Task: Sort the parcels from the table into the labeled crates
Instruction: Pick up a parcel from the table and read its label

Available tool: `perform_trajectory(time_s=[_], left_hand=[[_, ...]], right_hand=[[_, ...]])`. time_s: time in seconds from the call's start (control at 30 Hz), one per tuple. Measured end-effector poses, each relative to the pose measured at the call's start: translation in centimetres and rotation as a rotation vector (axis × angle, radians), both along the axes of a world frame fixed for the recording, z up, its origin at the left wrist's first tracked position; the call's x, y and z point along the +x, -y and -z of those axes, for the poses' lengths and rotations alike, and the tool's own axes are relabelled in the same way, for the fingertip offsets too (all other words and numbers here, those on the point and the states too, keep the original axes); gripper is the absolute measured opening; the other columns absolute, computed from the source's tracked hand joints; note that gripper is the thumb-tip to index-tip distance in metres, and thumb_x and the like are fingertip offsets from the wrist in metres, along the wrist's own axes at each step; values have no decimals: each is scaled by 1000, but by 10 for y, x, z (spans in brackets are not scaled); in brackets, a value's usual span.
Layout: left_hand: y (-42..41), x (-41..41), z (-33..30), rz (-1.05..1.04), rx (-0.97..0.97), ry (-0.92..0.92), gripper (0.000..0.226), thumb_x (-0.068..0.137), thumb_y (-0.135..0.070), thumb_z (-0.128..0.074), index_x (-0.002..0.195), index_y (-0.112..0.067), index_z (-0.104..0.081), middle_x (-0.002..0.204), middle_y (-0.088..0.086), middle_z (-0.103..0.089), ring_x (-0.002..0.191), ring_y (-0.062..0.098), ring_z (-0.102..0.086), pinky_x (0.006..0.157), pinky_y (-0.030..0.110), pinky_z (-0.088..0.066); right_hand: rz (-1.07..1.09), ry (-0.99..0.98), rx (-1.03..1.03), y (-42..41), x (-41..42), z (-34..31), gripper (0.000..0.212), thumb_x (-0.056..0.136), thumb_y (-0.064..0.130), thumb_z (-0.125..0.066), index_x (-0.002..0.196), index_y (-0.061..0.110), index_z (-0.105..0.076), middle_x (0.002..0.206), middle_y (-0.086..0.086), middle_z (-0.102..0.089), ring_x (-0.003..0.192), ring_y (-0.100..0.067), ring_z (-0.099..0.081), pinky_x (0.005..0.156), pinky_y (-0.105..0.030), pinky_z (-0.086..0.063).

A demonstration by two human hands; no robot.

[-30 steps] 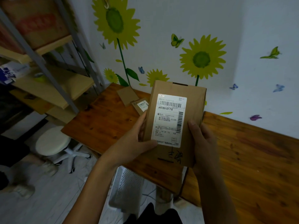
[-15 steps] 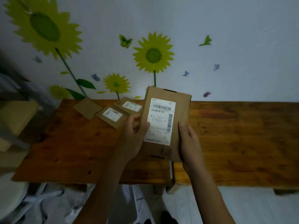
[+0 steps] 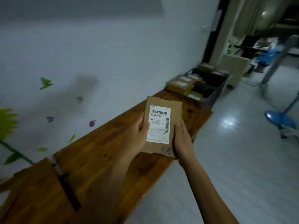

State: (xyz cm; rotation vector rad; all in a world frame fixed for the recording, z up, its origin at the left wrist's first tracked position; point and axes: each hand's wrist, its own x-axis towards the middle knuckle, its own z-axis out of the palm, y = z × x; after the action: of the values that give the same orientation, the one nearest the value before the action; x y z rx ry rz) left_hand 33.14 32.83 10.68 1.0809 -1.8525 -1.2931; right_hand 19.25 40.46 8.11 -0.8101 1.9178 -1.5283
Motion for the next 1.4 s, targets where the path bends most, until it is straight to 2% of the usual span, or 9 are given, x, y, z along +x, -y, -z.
perform_trajectory(time_s=[0.2, 0.37, 0.57, 0.73, 0.87, 0.93, 1.03, 1.17, 1.4], left_hand=[[10, -214, -4, 231, -14, 20, 42, 103, -52, -42, 145, -51, -41, 125, -19, -65, 101, -2, -66, 80, 23, -58], [15, -380, -17, 315, 80, -35, 39, 101, -47, -51, 140, -46, -46, 115, -16, -67, 98, 5, -69, 73, 22, -57], [47, -548, 2, 345, 44, 34, 46, 98, -56, -49, 141, -41, -43, 119, -7, -70, 98, 9, -71, 82, 36, -62], [103, -690, 25, 375, -43, 74, 38, 104, -49, -42, 140, -37, -43, 120, -15, -63, 93, -2, -63, 67, 14, -52], [157, -798, 45, 347, -78, 88, 25, 104, -52, -38, 125, -41, -45, 108, -21, -60, 102, 5, -63, 84, 25, -55], [181, -850, 50, 355, -15, 87, 21, 102, -54, -37, 119, -45, -44, 107, -21, -61, 98, 2, -63, 85, 26, -56], [214, -927, 50, 380, 36, 116, 29, 104, -47, -42, 132, -39, -48, 116, -16, -63, 92, -1, -59, 76, 11, -48], [261, -1023, 63, 306, 46, 112, 47, 105, -40, -46, 149, -26, -41, 132, -3, -61, 107, 12, -60, 86, 23, -47], [342, -1173, 110, 149, 128, 78, 47, 100, -59, -40, 146, -47, -36, 124, -18, -64, 95, -6, -61, 80, 12, -50]], right_hand=[[214, 9, 11, -21, -197, 0, 59, 95, 75, -25, 150, 53, -26, 138, 6, -61, 114, -20, -66, 100, -53, -53], [302, 21, -9, -33, -356, -14, 51, 102, 65, -30, 148, 44, -37, 123, 5, -68, 103, -16, -70, 96, -48, -56], [362, 34, 17, -17, -512, -9, 47, 104, 59, -31, 147, 45, -41, 121, 7, -70, 104, -14, -68, 99, -47, -54], [380, -10, 51, 41, -654, 9, 48, 103, 60, -31, 147, 46, -44, 124, 8, -69, 108, -14, -67, 101, -43, -52], [368, -61, 112, 97, -759, 14, 51, 103, 63, -27, 145, 43, -46, 126, 7, -67, 110, -15, -64, 99, -40, -49], [353, -80, 140, 120, -812, 11, 50, 103, 62, -27, 144, 42, -48, 125, 8, -67, 112, -17, -64, 99, -39, -49], [330, -82, 200, 155, -895, 12, 54, 101, 64, -26, 147, 42, -45, 133, 7, -64, 119, -21, -62, 105, -44, -49], [304, -42, 246, 208, -1003, 28, 49, 107, 50, -33, 153, 35, -40, 143, 1, -58, 127, -25, -57, 106, -43, -45], [56, 41, 305, 316, -1191, 82, 50, 105, 52, -41, 151, 34, -41, 138, -4, -61, 119, -26, -62, 106, -49, -48]])
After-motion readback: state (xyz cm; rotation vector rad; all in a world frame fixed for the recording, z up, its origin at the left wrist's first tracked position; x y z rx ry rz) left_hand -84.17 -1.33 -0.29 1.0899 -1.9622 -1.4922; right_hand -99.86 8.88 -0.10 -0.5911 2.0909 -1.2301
